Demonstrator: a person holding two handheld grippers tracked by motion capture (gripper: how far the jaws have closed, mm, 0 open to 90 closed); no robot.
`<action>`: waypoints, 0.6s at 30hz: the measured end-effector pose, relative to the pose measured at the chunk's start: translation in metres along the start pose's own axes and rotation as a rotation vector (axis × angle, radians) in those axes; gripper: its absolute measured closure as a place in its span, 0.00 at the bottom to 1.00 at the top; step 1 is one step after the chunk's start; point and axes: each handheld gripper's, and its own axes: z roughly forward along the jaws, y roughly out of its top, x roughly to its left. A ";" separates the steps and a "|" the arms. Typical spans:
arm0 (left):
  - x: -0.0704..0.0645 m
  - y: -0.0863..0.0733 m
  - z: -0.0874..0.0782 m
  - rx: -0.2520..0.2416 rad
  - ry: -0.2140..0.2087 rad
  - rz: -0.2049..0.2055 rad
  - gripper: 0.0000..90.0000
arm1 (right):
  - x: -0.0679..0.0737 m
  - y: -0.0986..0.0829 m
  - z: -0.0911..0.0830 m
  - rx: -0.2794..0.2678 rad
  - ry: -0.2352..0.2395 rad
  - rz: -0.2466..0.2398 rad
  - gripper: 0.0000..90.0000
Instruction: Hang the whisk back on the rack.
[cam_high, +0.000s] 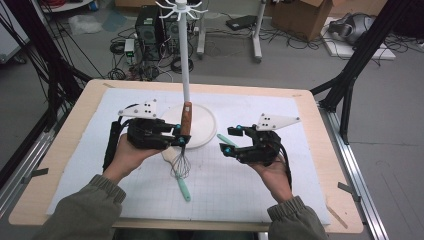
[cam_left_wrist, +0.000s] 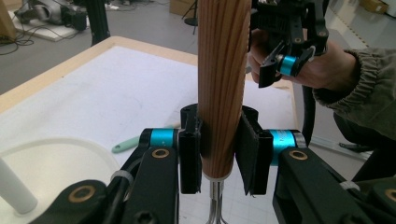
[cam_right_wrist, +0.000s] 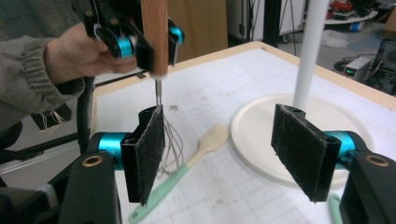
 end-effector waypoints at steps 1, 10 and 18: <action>0.001 0.001 0.000 -0.002 0.002 -0.002 0.80 | -0.001 -0.002 -0.002 0.003 -0.008 -0.001 0.37; 0.011 0.013 -0.006 -0.016 0.015 -0.005 0.80 | -0.007 -0.017 -0.020 0.026 -0.051 0.010 0.32; 0.023 0.028 -0.008 -0.044 0.028 -0.023 0.80 | -0.010 -0.030 -0.030 0.023 -0.086 0.014 0.31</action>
